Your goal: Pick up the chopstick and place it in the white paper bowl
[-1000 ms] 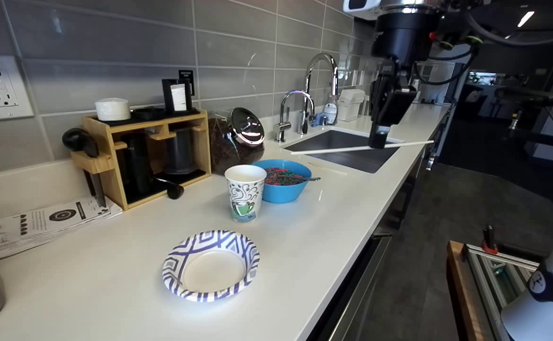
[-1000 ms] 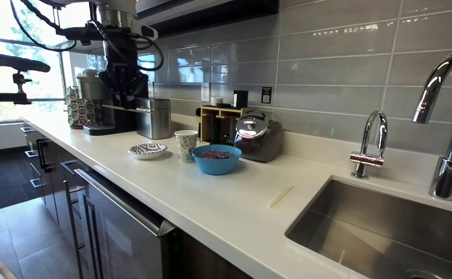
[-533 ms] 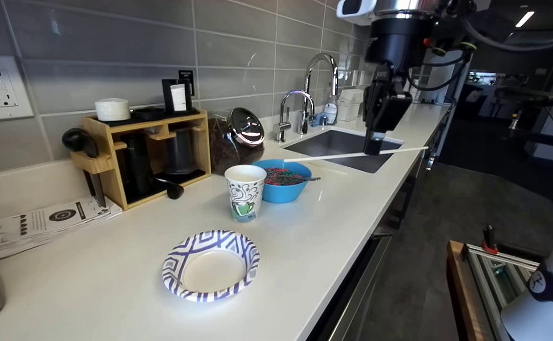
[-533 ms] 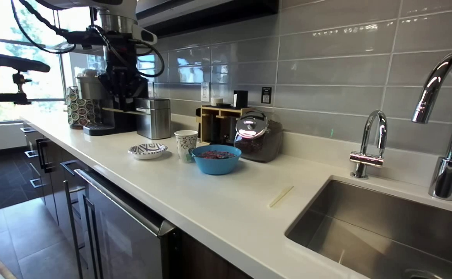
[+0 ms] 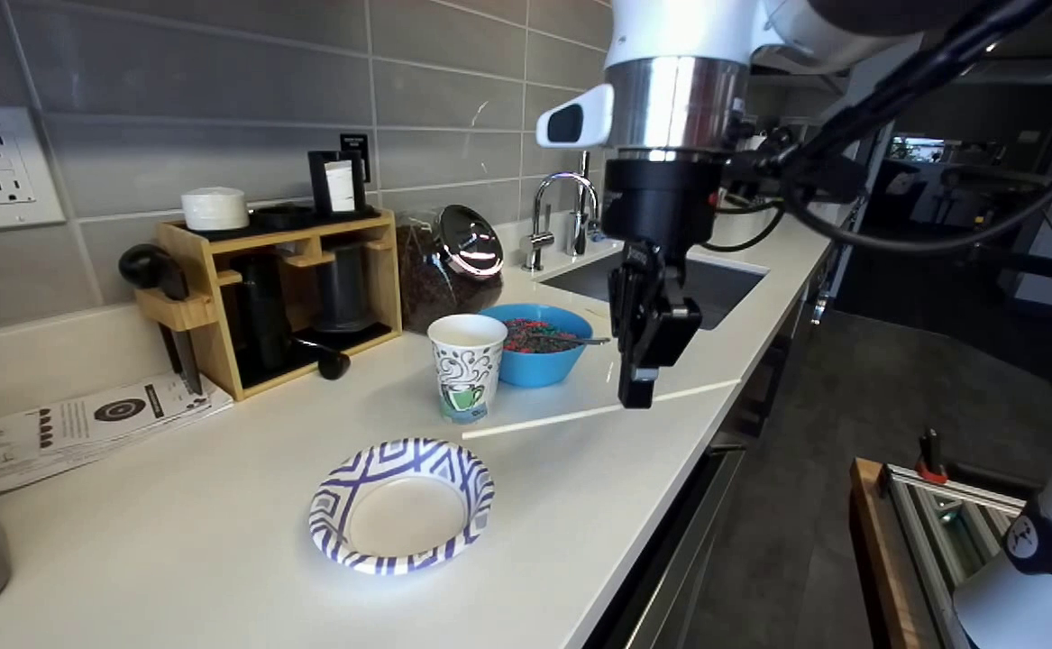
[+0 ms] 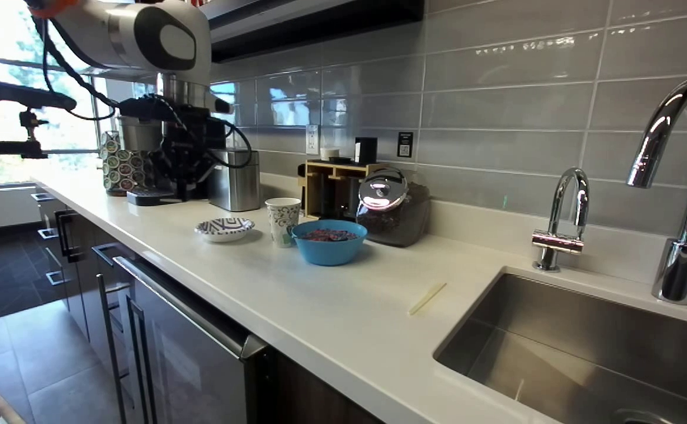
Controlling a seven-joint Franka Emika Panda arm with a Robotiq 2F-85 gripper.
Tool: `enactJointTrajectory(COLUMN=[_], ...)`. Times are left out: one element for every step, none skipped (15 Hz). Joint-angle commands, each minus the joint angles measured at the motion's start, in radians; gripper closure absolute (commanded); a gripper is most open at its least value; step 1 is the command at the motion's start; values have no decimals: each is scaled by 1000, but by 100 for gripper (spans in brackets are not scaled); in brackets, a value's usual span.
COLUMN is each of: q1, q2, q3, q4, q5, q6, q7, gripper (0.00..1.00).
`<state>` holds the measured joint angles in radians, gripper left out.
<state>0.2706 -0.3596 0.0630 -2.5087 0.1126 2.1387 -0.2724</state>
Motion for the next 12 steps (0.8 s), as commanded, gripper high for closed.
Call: enactJointTrajectory(q1=[3, 0, -4, -10, -15, -19, -24, -27, -31, -36, -40, -44], q2=[156, 187, 219, 245, 275, 299, 323, 343, 362, 380, 393, 405], q3=[30, 39, 47, 55, 60, 65, 69, 72, 75, 76, 77, 78], q4=[93, 118, 148, 173, 201, 226, 248, 267, 285, 300, 313, 323], q5=[19, 14, 9, -3, -10, -14, -21, -24, -34, -44, -50, -63], q6=[32, 29, 23, 18, 11, 4, 2, 2, 2, 1, -4, -3], q7=[-46, -49, -51, -49, -46, -46, -43, -42, -37, -34, -30, -26], gripper=[99, 99, 99, 99, 99, 99, 99, 99, 99, 99, 99, 99])
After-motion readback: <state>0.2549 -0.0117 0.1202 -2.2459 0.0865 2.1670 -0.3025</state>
